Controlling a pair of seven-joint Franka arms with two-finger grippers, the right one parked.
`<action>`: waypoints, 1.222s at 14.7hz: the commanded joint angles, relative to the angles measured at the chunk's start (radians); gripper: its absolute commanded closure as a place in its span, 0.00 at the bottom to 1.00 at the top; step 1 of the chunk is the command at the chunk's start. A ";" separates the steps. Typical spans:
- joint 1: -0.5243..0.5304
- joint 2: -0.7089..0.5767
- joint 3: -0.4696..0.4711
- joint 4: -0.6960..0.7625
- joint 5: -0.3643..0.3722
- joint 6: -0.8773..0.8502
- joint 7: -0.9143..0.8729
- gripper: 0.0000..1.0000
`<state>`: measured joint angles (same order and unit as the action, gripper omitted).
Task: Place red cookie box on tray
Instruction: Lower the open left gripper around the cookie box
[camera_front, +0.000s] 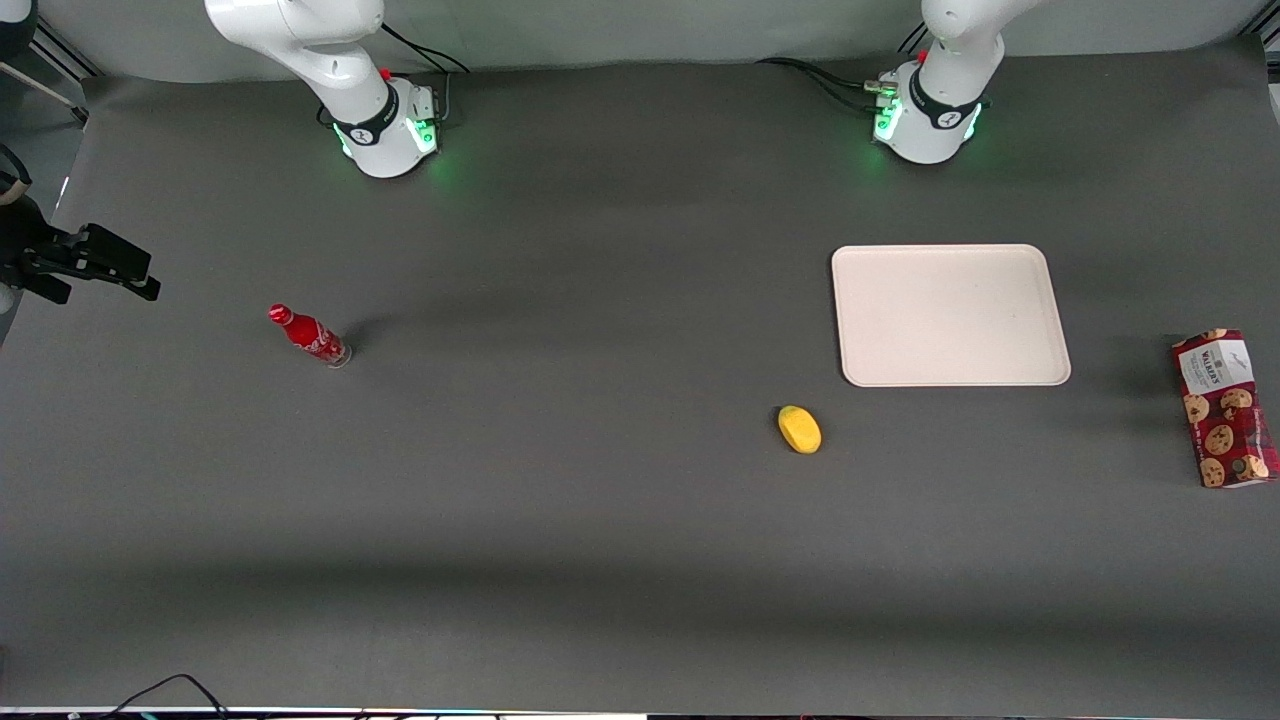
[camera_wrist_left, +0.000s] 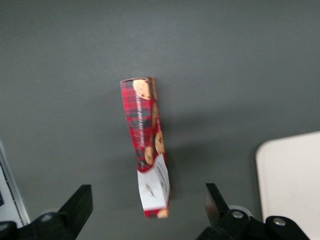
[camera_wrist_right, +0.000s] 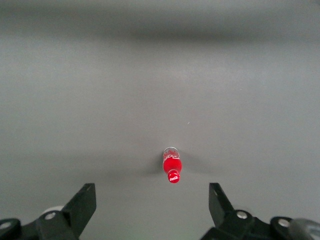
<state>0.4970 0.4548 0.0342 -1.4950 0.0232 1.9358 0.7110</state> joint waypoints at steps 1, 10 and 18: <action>0.026 0.077 0.009 -0.045 -0.072 0.182 0.021 0.00; 0.023 0.189 0.032 -0.174 -0.117 0.350 -0.064 0.00; 0.023 0.193 0.039 -0.257 -0.117 0.456 -0.056 0.00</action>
<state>0.5261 0.6640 0.0644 -1.7284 -0.0916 2.3745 0.6589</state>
